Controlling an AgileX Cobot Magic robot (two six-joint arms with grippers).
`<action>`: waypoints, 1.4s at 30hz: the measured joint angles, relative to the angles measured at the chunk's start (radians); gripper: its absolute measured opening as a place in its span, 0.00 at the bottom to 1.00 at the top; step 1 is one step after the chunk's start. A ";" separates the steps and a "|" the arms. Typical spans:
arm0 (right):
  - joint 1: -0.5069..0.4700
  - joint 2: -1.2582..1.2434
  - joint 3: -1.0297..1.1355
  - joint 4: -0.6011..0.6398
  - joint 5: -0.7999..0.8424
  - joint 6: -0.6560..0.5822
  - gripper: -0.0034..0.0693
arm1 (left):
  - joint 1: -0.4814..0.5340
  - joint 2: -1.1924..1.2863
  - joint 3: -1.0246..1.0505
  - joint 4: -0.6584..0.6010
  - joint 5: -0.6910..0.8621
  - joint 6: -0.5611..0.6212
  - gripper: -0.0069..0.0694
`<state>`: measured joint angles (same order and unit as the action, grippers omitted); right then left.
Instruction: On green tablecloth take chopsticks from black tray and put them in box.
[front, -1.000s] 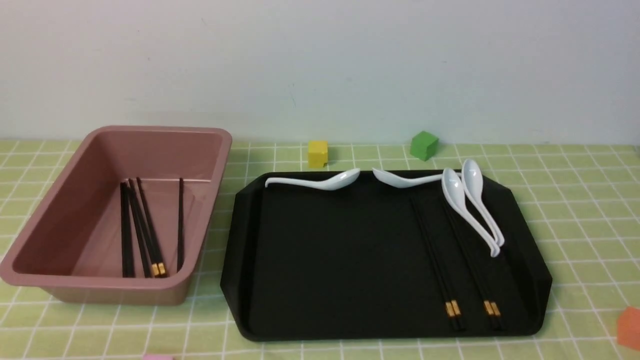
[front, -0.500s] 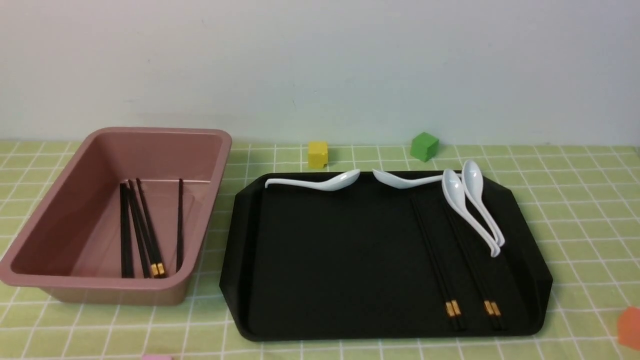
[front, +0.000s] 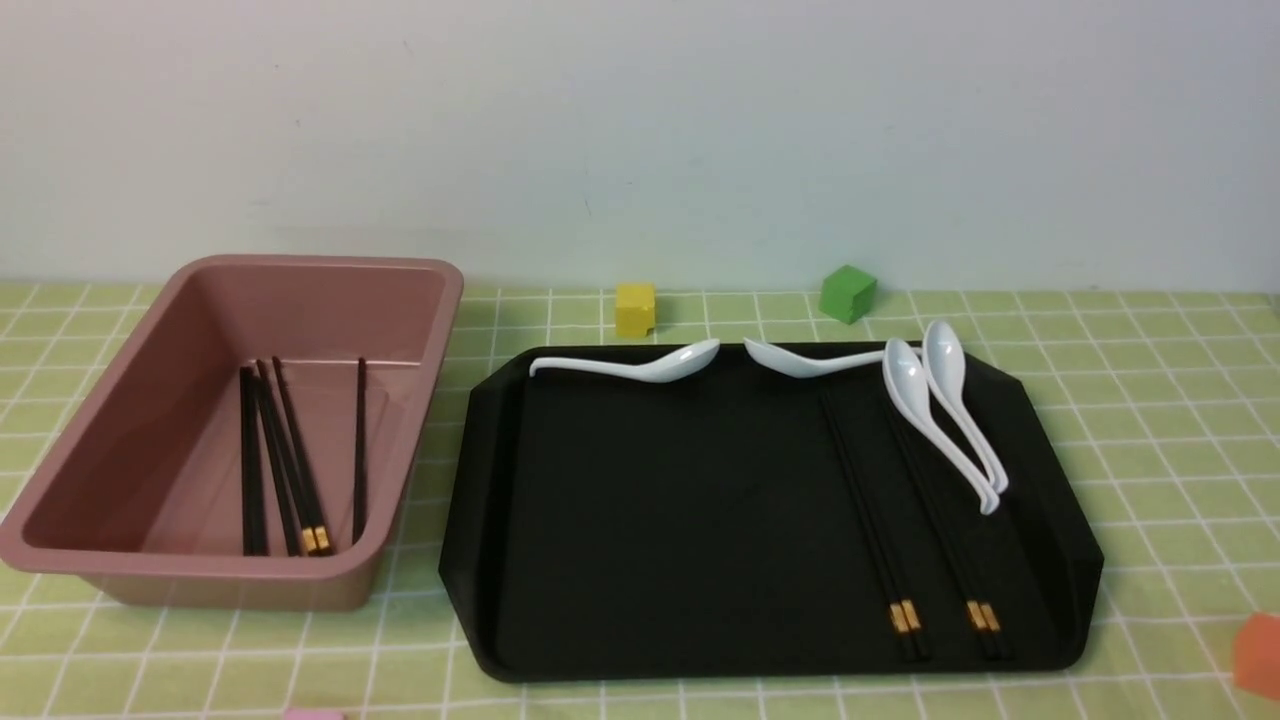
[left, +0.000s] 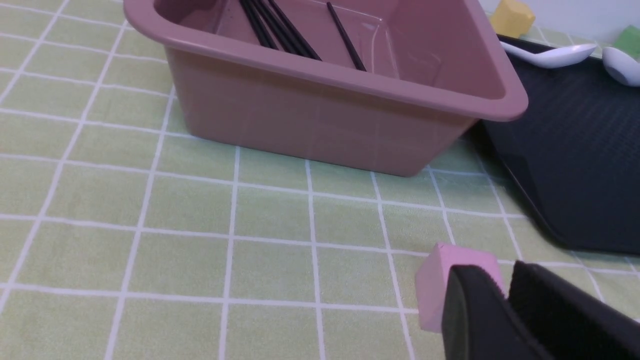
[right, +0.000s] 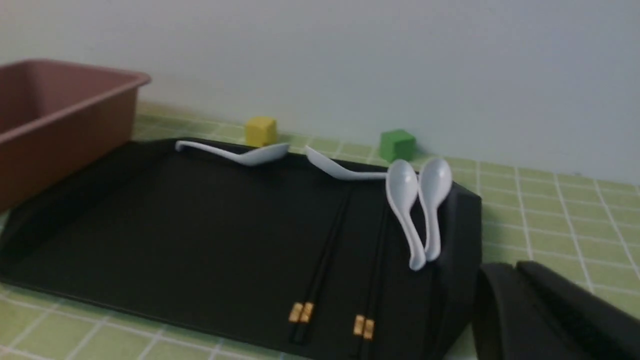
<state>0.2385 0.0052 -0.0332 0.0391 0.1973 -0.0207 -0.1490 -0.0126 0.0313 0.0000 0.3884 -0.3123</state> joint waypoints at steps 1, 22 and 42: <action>-0.019 -0.009 0.022 -0.002 0.000 0.001 0.12 | 0.000 0.000 0.000 0.000 0.000 0.000 0.26; -0.180 -0.015 0.052 -0.003 0.165 0.003 0.16 | 0.000 0.000 0.000 0.000 0.000 0.000 0.26; -0.180 -0.015 0.052 -0.003 0.166 0.003 0.19 | 0.000 0.000 0.000 0.000 0.000 0.000 0.29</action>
<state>0.0586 -0.0099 0.0187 0.0366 0.3631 -0.0179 -0.1490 -0.0126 0.0313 0.0000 0.3884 -0.3123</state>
